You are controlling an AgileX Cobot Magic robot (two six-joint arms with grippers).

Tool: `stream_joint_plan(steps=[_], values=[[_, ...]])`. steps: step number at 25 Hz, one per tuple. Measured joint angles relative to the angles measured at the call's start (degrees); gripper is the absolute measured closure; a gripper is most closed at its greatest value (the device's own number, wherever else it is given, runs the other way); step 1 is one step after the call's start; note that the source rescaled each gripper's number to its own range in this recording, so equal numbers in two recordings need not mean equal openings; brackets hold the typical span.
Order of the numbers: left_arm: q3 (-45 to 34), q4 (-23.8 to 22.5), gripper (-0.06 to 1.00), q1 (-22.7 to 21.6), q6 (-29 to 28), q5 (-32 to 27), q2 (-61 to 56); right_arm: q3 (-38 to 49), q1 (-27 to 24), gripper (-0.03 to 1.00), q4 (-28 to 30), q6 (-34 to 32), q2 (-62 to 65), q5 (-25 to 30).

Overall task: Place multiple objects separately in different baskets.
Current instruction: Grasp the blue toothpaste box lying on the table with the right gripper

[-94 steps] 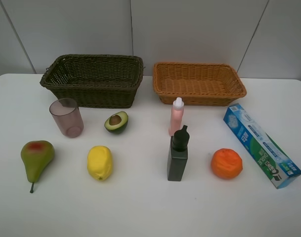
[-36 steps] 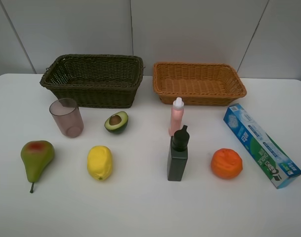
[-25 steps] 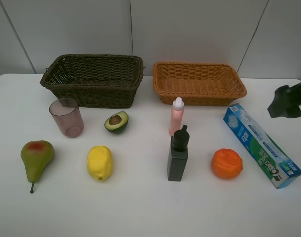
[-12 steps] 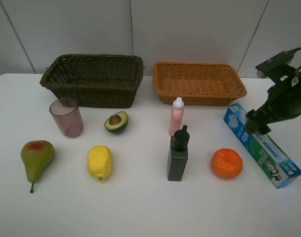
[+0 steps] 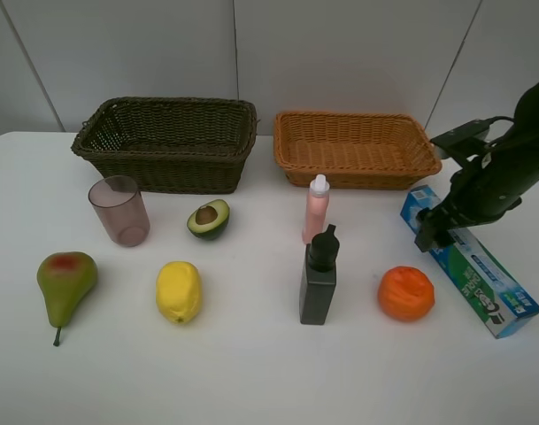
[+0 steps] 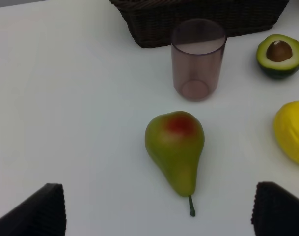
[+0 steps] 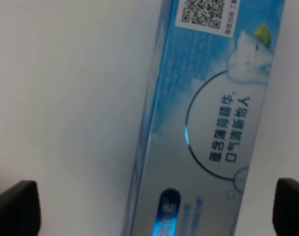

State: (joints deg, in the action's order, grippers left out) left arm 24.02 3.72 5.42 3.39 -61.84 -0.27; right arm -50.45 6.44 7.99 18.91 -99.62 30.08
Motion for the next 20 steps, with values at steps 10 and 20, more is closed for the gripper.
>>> stream_joint_plan(steps=[10,20], values=[[0.0,0.0,-0.06,0.0,0.0,0.0,0.0,-1.4,-2.5,-0.03,0.1,0.0,-6.4,-0.3],[0.0,0.0,-0.06,0.0,0.0,0.0,0.0,-1.4,-2.7,-0.03,0.0,0.0,-7.9,-0.3]])
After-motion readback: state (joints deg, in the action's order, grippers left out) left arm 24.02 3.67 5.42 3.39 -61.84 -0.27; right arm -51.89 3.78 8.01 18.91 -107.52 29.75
